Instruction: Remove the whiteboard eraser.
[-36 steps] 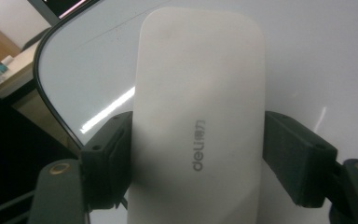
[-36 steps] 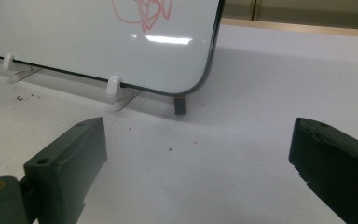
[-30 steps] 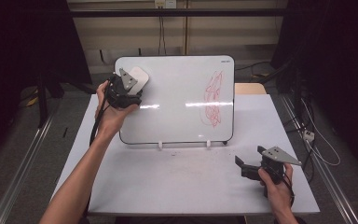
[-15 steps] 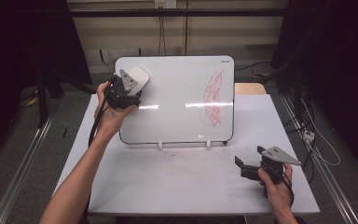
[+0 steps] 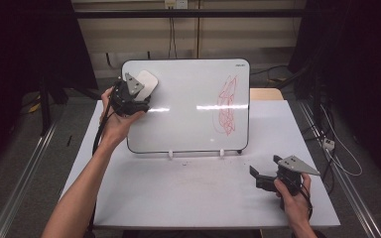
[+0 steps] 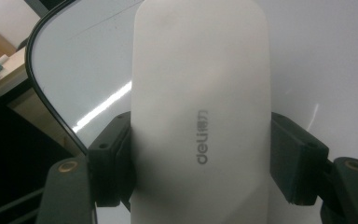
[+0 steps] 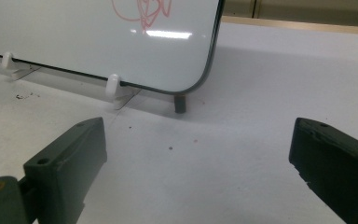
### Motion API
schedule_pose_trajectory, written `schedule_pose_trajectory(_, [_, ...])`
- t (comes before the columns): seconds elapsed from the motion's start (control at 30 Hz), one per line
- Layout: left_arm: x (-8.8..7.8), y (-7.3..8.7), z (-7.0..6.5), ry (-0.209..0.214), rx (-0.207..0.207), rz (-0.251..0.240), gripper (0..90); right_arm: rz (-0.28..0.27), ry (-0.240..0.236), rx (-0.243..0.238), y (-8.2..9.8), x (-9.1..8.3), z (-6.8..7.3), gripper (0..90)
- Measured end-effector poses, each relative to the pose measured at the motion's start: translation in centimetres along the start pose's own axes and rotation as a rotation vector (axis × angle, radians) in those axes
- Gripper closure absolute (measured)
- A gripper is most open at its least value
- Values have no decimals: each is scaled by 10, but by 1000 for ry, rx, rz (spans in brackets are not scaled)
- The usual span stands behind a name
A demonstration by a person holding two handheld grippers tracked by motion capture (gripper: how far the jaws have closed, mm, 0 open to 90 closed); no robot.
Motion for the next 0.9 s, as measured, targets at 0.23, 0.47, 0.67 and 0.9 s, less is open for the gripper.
schedule_pose_trajectory(0.23, [0, 0, 2, 29, -25, -11, 313, 1, -1, 0, 0, 0, 0, 41])
schedule_pose_trajectory(0.47, [-2, 1, 5, 83, -49, -12, 313, 4, -4, 4, 0, 1, 0, 42])
schedule_pose_trajectory(0.67, [-2, 1, 7, 96, -66, -26, 313, 5, -4, 4, 0, 1, 0, 42])
schedule_pose_trajectory(0.9, [-3, 2, 7, 130, -75, -32, 313, 3, -4, -1, 0, 1, 0, 42])
Point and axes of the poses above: each handheld gripper's, and its own axes: x roughly forward along the jaws, y roughly out of its underside, z roughly to its left, the point moved 5 cm from there along x, roughly forward along the jaws, and after that the axes turned 13 degrees about z, right-handed, at the moved point
